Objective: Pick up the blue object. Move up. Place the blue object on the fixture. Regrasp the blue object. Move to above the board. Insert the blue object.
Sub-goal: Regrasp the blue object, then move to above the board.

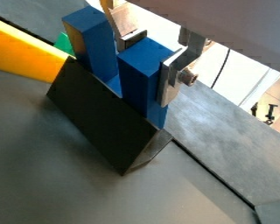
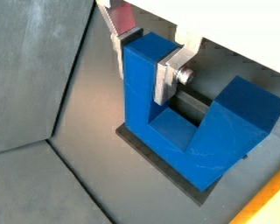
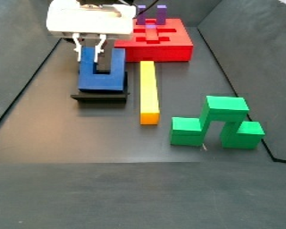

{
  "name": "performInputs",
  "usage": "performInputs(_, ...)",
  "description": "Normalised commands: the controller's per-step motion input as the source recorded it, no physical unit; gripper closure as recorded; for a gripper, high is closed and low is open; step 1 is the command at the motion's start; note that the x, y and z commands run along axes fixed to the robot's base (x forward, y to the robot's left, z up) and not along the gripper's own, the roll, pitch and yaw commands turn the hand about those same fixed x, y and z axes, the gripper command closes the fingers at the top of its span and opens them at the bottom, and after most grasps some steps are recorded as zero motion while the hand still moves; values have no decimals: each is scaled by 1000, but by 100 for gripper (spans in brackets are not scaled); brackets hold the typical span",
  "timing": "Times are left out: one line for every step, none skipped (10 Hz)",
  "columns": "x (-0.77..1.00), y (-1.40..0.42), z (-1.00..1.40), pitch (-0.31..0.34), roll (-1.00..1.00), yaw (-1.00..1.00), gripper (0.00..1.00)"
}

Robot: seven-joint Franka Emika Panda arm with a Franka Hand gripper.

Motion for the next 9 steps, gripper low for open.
performInputs(0, 0, 0, 0, 0, 0, 100)
performInputs(0, 0, 1400, 0, 0, 0, 100)
performInputs(8, -21, 1400, -36, 8, -8, 100)
performInputs(-33, -26, 1400, -53, -47, -32, 100)
performInputs(-45, 0, 1400, -57, -38, -37, 100)
performInputs(-37, -20, 1400, -13, -22, -45, 100)
performInputs(-33, -25, 1400, 14, -16, -54, 100)
performInputs(-32, -12, 1400, 28, -13, -43, 100)
performInputs(-18, -17, 740, 52, -13, -29, 100)
